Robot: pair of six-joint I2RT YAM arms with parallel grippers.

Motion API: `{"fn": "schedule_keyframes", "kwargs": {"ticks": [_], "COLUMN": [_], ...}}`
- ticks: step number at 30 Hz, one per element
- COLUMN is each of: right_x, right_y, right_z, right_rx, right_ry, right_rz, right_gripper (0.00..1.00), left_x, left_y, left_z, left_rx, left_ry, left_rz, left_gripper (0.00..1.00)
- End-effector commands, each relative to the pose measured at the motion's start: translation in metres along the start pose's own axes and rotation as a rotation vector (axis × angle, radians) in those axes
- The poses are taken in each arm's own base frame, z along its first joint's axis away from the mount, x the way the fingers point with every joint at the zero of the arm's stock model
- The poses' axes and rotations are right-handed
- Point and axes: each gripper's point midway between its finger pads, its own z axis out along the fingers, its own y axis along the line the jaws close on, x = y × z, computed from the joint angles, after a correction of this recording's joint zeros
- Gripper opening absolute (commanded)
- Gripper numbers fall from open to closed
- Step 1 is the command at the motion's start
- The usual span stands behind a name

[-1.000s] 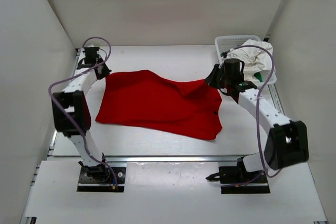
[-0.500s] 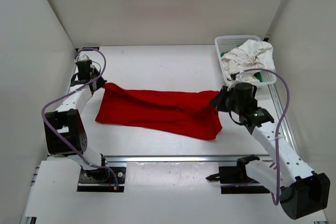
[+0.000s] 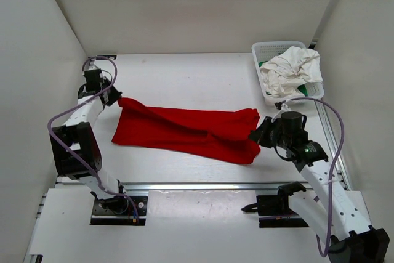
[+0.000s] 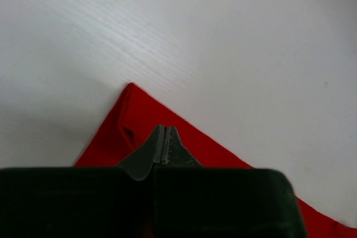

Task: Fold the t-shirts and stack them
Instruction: Fold the other side of the tshirt into a rectangle

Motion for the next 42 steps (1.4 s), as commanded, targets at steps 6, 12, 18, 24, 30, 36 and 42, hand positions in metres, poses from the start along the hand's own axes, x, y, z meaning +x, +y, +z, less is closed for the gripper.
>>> {"fn": "schedule_keyframes", "kwargs": {"ticks": [6, 12, 18, 24, 30, 36, 42], "right_x": [-0.037, 0.022, 0.051, 0.015, 0.006, 0.067, 0.071], "right_y": [0.043, -0.03, -0.042, -0.038, 0.028, 0.069, 0.068], "right_z": [-0.029, -0.001, 0.004, -0.004, 0.006, 0.064, 0.106], "right_rx": [-0.278, -0.004, 0.131, 0.191, 0.023, -0.083, 0.008], "right_ry": [-0.064, 0.099, 0.171, 0.036, 0.004, 0.202, 0.222], "right_rz": [0.029, 0.117, 0.101, -0.007, -0.209, -0.345, -0.457], "right_gripper": [0.0, 0.0, 0.0, 0.27, 0.01, 0.0, 0.13], "left_x": [-0.045, 0.025, 0.03, 0.002, 0.061, 0.177, 0.216], "left_y": [-0.045, 0.0, 0.021, -0.013, -0.118, -0.146, -0.132], "left_z": [-0.024, 0.013, 0.005, -0.038, -0.096, -0.129, -0.142], "left_rx": [0.152, 0.026, -0.034, 0.047, 0.309, 0.555, 0.638], "left_ry": [-0.08, 0.087, 0.062, -0.109, -0.14, 0.107, 0.168], "left_rz": [-0.017, 0.023, 0.01, 0.014, 0.267, 0.341, 0.343], "left_gripper": [0.0, 0.02, 0.41, 0.72, 0.59, 0.4, 0.41]}}
